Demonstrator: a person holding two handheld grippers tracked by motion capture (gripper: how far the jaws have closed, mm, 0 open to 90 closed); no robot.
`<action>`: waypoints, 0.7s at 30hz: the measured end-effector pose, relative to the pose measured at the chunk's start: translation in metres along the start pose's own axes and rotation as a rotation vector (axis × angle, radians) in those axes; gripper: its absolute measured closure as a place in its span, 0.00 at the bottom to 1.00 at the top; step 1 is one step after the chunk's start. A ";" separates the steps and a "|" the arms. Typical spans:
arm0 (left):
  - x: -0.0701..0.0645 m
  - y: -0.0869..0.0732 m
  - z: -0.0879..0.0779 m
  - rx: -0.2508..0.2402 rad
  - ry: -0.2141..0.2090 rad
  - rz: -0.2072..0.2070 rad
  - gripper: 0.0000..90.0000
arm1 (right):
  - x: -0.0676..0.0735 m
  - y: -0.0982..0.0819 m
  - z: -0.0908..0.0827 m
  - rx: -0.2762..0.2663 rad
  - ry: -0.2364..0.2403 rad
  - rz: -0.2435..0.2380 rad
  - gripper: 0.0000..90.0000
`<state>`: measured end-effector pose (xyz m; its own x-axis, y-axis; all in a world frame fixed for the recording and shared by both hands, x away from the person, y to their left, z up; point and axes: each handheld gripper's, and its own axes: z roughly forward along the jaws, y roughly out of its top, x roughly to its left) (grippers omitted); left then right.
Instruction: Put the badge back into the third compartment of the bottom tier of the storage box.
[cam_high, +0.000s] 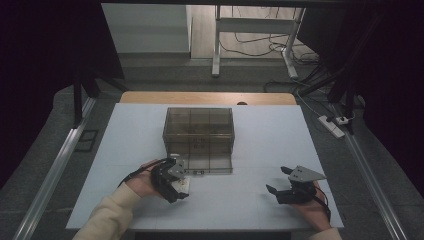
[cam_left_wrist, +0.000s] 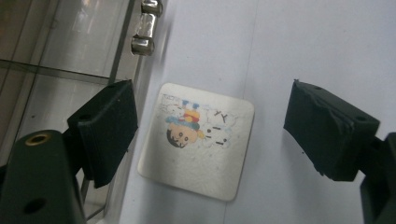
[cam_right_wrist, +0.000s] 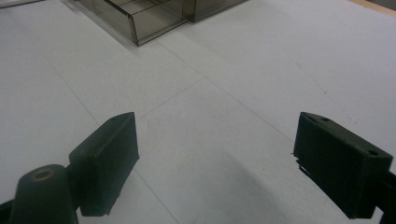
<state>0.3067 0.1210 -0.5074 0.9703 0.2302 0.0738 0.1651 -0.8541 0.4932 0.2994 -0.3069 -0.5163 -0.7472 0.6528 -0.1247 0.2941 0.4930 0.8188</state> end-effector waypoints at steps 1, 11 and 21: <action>0.000 0.000 0.001 0.005 0.002 0.004 0.19 | 0.000 0.000 0.000 0.000 0.001 0.000 0.15; -0.006 0.005 0.010 0.055 0.000 0.017 0.15 | 0.000 0.000 0.000 0.002 0.000 -0.001 0.15; -0.003 0.004 0.015 0.063 -0.017 0.009 0.14 | 0.000 0.000 0.000 0.004 0.000 -0.001 0.15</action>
<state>0.3073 0.1103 -0.5187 0.9745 0.2151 0.0633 0.1668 -0.8840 0.4367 0.2996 -0.3068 -0.5166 -0.7477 0.6521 -0.1255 0.2957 0.4962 0.8163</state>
